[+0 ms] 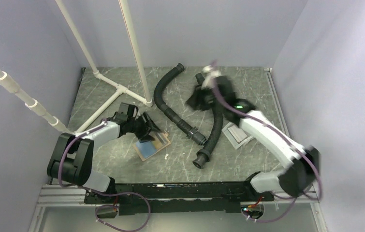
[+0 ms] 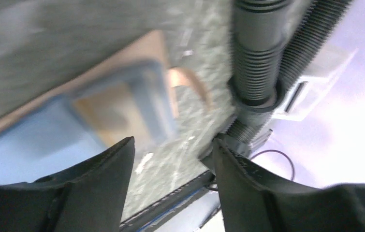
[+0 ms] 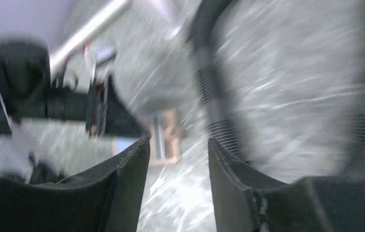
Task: Put the credit cards into the card holder
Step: Insert the credit card into the card holder, then pick up the credit card from the storage box.
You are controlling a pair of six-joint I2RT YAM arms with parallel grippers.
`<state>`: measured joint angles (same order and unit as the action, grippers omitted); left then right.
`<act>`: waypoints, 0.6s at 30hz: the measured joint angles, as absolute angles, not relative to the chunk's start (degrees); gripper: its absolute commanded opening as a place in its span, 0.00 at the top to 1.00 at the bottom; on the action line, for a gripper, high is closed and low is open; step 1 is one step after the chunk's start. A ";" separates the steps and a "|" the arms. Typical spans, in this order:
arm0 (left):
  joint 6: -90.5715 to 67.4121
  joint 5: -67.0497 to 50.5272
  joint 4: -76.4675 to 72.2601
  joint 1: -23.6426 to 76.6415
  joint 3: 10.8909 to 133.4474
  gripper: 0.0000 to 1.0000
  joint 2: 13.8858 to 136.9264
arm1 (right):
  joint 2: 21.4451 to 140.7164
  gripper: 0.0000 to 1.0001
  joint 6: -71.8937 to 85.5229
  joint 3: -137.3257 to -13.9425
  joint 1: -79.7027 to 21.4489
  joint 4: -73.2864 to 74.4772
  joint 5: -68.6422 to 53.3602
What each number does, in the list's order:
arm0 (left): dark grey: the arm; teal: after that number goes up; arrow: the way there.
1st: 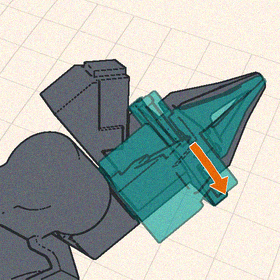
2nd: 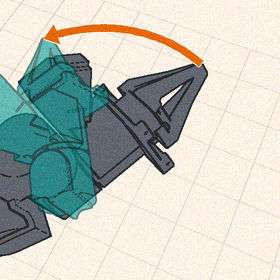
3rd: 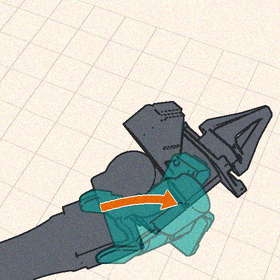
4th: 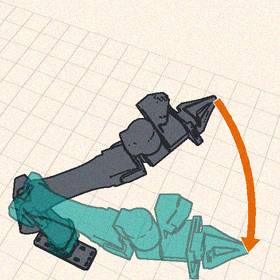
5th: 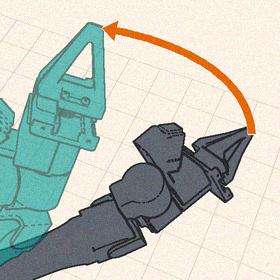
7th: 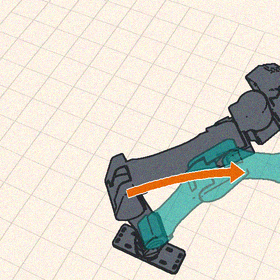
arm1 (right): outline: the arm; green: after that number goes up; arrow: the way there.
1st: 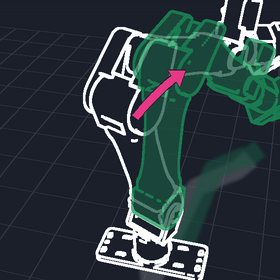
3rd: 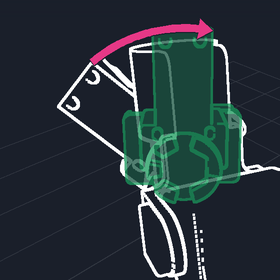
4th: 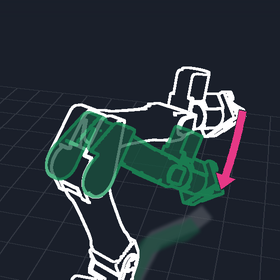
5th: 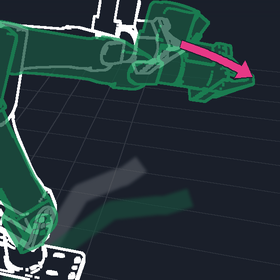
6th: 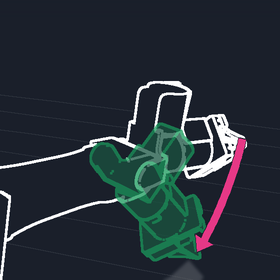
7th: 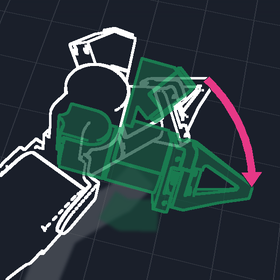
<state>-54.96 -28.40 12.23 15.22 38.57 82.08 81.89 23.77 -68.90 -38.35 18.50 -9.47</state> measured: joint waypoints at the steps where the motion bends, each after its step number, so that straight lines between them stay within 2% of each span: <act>1: -54.98 -28.80 11.64 16.40 40.38 0.21 83.50 | 77.38 0.42 23.51 -68.18 -35.11 18.79 -8.80; 4: -53.84 -29.78 12.36 18.13 45.10 0.08 84.40 | 64.45 0.24 22.31 -65.54 -20.73 20.67 -5.28; 7: -50.02 -29.65 17.30 17.82 50.28 0.01 82.50 | 58.78 0.16 20.73 -62.89 -13.30 24.38 -2.17; 12: -40.71 -30.15 26.57 16.64 57.43 0.01 76.71 | 60.20 0.13 18.92 -56.58 -7.42 28.84 -0.56; 18: -31.40 -31.59 32.88 16.64 60.16 0.01 74.13 | 57.71 0.12 13.28 -47.81 -6.70 28.14 -4.32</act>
